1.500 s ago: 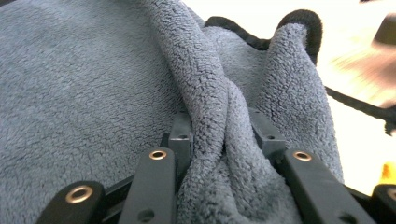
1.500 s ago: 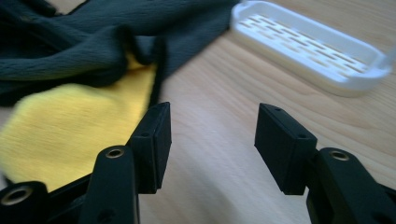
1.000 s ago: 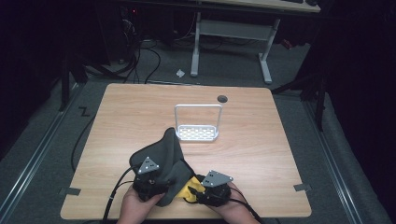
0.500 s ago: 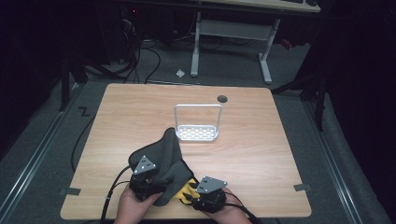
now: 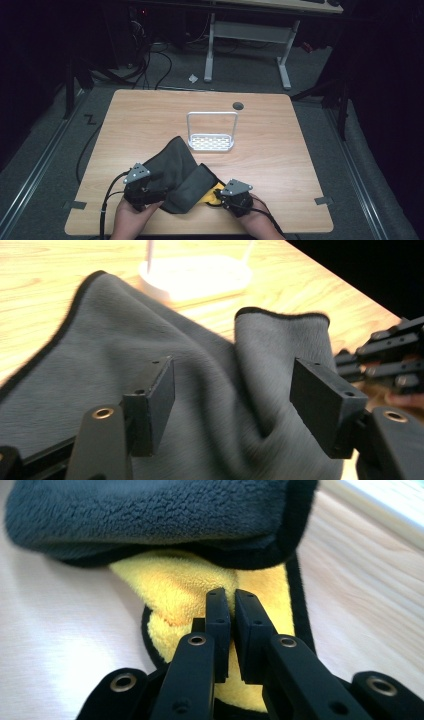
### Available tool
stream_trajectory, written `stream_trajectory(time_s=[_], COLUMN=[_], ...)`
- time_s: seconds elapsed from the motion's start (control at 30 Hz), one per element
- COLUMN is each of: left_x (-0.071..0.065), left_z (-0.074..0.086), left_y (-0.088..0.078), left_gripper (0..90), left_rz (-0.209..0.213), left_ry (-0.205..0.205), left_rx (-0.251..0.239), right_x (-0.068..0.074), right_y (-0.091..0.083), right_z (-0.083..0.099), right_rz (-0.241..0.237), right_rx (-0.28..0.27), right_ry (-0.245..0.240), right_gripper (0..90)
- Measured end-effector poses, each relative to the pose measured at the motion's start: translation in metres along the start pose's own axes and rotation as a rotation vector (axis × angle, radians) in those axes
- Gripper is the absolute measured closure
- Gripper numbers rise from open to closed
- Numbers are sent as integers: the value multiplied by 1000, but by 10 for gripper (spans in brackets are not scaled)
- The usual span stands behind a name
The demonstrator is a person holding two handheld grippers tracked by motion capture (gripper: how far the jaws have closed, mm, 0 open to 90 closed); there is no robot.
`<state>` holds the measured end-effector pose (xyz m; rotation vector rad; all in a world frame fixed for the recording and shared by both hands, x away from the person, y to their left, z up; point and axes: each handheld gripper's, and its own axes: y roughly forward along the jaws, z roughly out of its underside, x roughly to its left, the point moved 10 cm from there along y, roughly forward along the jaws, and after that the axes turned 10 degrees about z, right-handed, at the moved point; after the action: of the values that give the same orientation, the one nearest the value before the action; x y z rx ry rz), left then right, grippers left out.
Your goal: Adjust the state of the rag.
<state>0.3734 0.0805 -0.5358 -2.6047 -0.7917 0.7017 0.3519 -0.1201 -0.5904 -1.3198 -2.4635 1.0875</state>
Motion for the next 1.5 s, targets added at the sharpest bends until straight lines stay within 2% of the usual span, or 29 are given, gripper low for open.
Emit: stream_trajectory(time_s=[0.07, 0.1, 0.17, 0.2, 0.23, 0.27, 0.3, 0.37, 0.5, 0.6, 0.7, 0.77, 0.87, 0.9, 0.97, 1.03, 1.07, 1.13, 1.2, 1.27, 1.33, 1.4, 1.5], left_x=[7, 8, 8, 8, 9, 10, 9, 8, 8, 8, 10, 11, 11, 9, 0, -16, -25, -42, -57, -71, -81, -86, -93], left_z=[9, 15, 28, 28, 42, 49, 49, 49, 52, 53, 52, 52, 49, 47, 38, 26, 19, 10, 4, -2, -7, -12, -17], left_y=[5, 9, 18, 18, 29, 34, 36, 38, 37, 36, 35, 34, 34, 34, 36, 41, 45, 56, 71, 87, 103, 118, 138], left_gripper=[388, 405, 421, 421, 420, 415, 410, 423, 510, 529, 564, 586, 589, 574, 533, 489, 474, 436, 412, 408, 416, 442, 488], left_rz=[-6, 5, 21, 21, -6, -14, -24, -54, -119, -135, -134, -127, -110, -99, -74, -15, 27, 85, 115, 124, 133, 126, 127], left_ry=[-12, -27, -28, -28, -8, 3, 32, 57, 138, 151, 150, 139, 79, 72, 95, 100, 103, 114, 142, 184, 209, 233, 247], left_rx=[48, 76, 138, 138, 221, 253, 240, 250, 265, 272, 269, 266, 263, 256, 220, 180, 157, 144, 151, 151, 154, 160, 167], right_x=[-9, -13, -20, -24, -29, -34, -40, -52, -80, -106, -130, -137, -136, -134, -132, -131, -131, -131, -131, -130, -130, -129, -128], right_y=[1, 1, 2, 2, 2, 2, 3, 4, 9, 12, 12, 12, 9, 6, 1, -2, -3, -4, -4, -4, -4, -5, -5], right_z=[1, 2, 3, 3, 3, 5, 6, 9, 17, 22, 28, 31, 30, 27, 23, 22, 21, 21, 20, 20, 20, 20, 19], right_rz=[18, 27, 53, 67, 78, 91, 107, 133, 216, 270, 334, 341, 341, 335, 331, 324, 320, 318, 317, 316, 312, 309, 305], right_rx=[2, 2, 4, 4, 3, 7, 8, 15, 32, 40, 55, 55, 47, 36, 15, 4, 0, -3, -6, -8, -12, -14, -17], right_ry=[17, 17, 20, 25, 30, 42, 45, 59, 66, 105, 127, 150, 157, 160, 162, 178, 187, 194, 197, 195, 194, 194, 194], right_gripper=[860, 861, 863, 863, 864, 865, 865, 865, 867, 867, 866, 865, 843, 827, 814, 808, 807, 807, 805, 803, 801, 799, 800])
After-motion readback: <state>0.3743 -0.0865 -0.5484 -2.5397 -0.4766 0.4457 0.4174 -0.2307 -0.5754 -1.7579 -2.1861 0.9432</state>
